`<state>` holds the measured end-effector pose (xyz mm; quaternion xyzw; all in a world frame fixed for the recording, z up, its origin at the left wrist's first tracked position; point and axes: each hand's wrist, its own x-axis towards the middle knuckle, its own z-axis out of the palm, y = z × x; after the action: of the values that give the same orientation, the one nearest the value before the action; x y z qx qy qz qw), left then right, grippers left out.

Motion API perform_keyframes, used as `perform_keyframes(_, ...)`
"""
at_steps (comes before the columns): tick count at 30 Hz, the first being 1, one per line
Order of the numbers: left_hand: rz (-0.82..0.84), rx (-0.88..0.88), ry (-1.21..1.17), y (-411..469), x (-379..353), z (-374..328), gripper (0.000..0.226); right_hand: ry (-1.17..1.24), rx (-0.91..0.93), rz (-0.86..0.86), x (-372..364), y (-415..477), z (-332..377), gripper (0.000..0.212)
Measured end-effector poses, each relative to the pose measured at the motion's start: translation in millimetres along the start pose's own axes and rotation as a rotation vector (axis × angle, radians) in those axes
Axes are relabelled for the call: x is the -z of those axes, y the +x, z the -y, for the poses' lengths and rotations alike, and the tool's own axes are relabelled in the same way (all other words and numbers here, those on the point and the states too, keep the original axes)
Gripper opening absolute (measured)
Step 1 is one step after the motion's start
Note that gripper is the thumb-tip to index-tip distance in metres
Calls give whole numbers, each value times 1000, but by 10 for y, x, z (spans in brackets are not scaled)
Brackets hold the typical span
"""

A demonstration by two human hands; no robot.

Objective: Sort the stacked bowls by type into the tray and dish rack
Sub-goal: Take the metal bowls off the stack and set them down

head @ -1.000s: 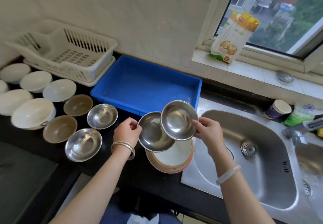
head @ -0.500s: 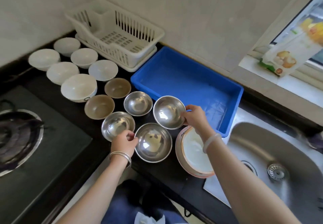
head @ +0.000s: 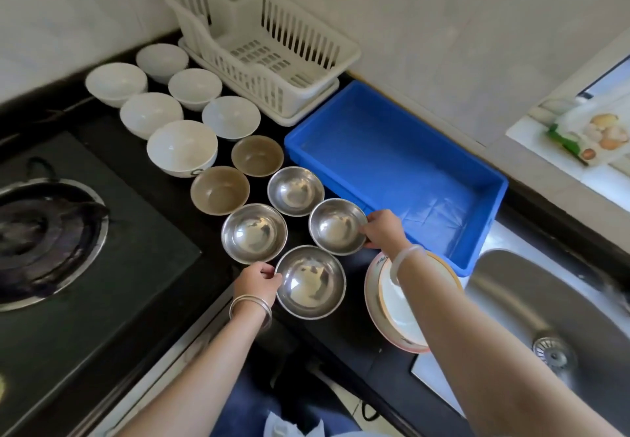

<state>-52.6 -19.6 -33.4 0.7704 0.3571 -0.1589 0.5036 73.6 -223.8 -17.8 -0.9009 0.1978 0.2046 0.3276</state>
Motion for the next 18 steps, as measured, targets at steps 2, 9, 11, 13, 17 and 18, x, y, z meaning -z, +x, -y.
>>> perform_keyframes(2, -3, 15, -6, 9, 3, 11, 18, 1, -16, 2, -33, 15, -27, 9)
perform_keyframes(9, -15, 58, -54, 16, 36, 15, 12, 22, -60, -17, -68, 36, -47, 16)
perform_keyframes(11, -17, 79, -109, 29, 38, 9, 12, 37, -67, -21, -69, 37, -50, 15)
perform_keyframes(13, -18, 103, -140, 45, 40, 17, 18, 53, -75, -17, -80, 33, -49, 11)
perform_keyframes(17, -8, 116, -152, 68, 42, 32, 20, 75, -84, -17, -104, 24, -49, 13)
perform_keyframes(18, -9, 119, -156, 69, 44, 31, 20, 71, -88, -16, -106, 28, -49, 13)
